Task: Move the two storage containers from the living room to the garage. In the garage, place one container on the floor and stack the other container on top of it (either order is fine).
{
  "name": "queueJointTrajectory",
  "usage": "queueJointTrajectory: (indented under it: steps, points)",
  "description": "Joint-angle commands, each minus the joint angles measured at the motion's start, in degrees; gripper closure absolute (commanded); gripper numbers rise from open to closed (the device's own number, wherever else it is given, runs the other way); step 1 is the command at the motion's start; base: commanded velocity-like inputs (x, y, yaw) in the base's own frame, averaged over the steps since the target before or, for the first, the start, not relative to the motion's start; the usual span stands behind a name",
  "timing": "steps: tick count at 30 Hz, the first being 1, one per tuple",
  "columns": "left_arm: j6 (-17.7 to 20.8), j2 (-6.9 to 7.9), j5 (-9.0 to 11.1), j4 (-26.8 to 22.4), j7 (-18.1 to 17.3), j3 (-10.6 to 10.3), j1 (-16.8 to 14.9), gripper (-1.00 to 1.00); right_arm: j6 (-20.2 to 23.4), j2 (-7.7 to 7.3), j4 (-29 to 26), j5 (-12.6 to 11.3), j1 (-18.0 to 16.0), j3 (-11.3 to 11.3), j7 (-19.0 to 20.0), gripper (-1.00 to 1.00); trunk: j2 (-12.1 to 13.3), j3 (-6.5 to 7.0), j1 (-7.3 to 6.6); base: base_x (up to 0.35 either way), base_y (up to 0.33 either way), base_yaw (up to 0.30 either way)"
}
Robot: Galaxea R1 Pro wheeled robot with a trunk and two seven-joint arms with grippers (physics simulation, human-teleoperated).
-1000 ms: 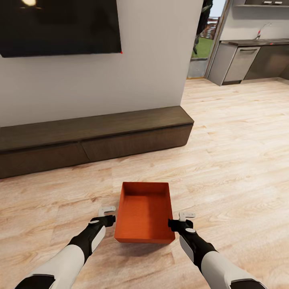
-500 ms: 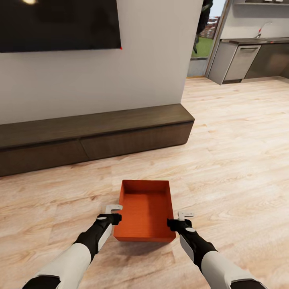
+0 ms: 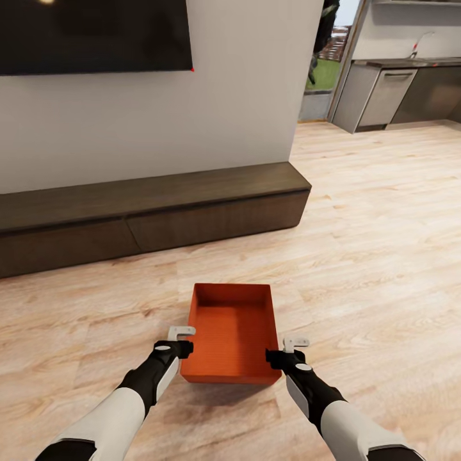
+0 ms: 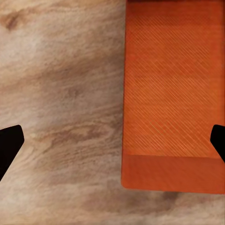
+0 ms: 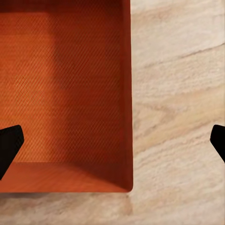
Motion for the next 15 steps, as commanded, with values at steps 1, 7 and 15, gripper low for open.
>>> queueJointTrajectory:
  steps: [1,7,15]
  points:
    - [0.4,0.02,-0.2,-0.1,0.2,-0.1,0.0,-1.00,0.0,-0.02,0.0,-0.3,0.0,0.3,-0.3,-1.00,-0.4,-0.22,0.22,0.000,0.000,0.000]
    - [0.3,0.10,-0.2,-0.4,0.2,-0.1,0.0,-1.00,0.0,-0.11,-0.1,-0.2,0.0,0.3,-0.3,-1.00,-2.8,-1.30,1.54,0.000,0.000,0.000]
    - [0.3,0.14,-0.2,-0.5,0.2,0.0,0.0,-1.00,-0.1,-0.22,-0.2,-0.2,0.0,0.3,-0.3,-1.00,-6.0,-2.73,3.29,0.000,0.000,0.000]
